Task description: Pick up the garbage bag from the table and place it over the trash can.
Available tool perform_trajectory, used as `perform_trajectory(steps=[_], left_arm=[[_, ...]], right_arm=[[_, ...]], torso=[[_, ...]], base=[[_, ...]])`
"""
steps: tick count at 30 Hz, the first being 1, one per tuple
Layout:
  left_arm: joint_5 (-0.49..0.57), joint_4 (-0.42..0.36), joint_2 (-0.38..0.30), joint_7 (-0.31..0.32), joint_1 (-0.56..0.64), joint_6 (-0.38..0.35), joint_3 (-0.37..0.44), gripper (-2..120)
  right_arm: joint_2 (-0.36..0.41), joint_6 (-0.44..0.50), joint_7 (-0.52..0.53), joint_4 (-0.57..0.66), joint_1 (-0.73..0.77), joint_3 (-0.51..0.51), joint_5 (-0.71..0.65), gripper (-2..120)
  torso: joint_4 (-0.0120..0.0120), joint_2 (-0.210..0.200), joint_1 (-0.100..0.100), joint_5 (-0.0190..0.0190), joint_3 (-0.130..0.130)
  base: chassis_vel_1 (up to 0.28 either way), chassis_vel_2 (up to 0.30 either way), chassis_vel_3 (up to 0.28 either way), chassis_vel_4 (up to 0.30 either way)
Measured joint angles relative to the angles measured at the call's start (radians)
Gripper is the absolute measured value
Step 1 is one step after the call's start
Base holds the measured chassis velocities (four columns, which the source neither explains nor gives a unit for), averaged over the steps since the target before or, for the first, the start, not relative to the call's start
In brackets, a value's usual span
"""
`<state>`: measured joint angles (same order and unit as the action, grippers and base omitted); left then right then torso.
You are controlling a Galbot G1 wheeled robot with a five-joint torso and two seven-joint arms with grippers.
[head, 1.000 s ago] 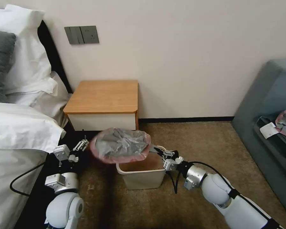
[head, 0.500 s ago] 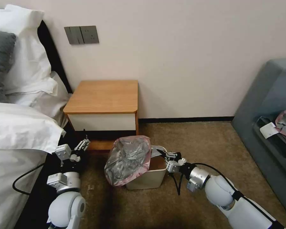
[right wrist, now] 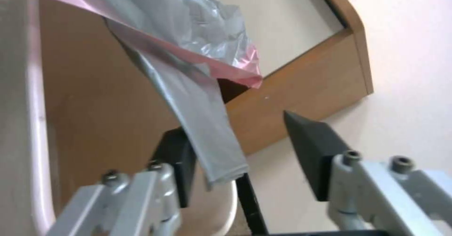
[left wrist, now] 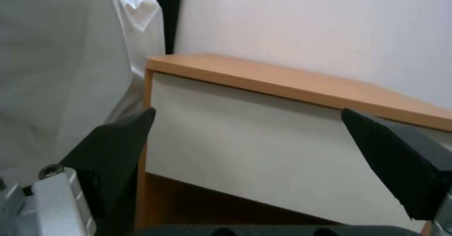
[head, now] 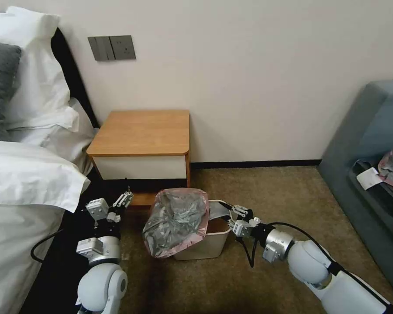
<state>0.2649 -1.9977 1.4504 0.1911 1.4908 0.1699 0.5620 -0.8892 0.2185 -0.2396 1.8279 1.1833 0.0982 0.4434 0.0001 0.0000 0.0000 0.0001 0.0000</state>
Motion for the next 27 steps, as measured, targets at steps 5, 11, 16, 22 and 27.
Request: perform_trajectory(steps=[5, 11, 16, 22, 27], left_arm=[[-0.006, 0.009, 0.002, -0.002, 0.001, 0.002, -0.001, 98], [-0.016, 0.020, 0.007, -0.003, -0.007, 0.004, -0.010, 98], [-0.026, 0.033, 0.011, -0.005, -0.021, 0.005, -0.016, 98], [-0.035, 0.046, 0.008, -0.008, -0.017, 0.014, -0.019, 98], [-0.036, 0.046, -0.002, -0.023, -0.006, 0.015, -0.020, 98]], right_arm=[[0.048, -0.017, -0.046, 0.022, -0.005, 0.010, -0.044, 68], [0.105, -0.033, -0.072, 0.043, 0.006, 0.034, -0.112, 88], [0.149, -0.119, -0.199, 0.078, -0.057, 0.026, -0.223, 100], [0.180, -0.141, -0.339, 0.101, -0.125, 0.035, -0.269, 100], [0.177, -0.131, -0.335, 0.115, -0.107, 0.087, -0.280, 100]], torso=[[0.0000, 0.000, 0.000, -0.0001, 0.000], [-0.0003, 0.000, 0.000, 0.0000, 0.000], [-0.0002, 0.000, 0.000, -0.0002, 0.000], [0.0002, 0.000, 0.000, -0.0002, 0.000], [-0.0001, 0.000, 0.000, -0.0003, 0.000]], base=[[0.000, 0.000, 0.000, 0.000], [0.000, 0.000, 0.000, 0.000], [0.000, 0.000, 0.000, 0.000], [0.000, 0.000, 0.000, 0.000], [0.000, 0.000, 0.000, 0.000]])
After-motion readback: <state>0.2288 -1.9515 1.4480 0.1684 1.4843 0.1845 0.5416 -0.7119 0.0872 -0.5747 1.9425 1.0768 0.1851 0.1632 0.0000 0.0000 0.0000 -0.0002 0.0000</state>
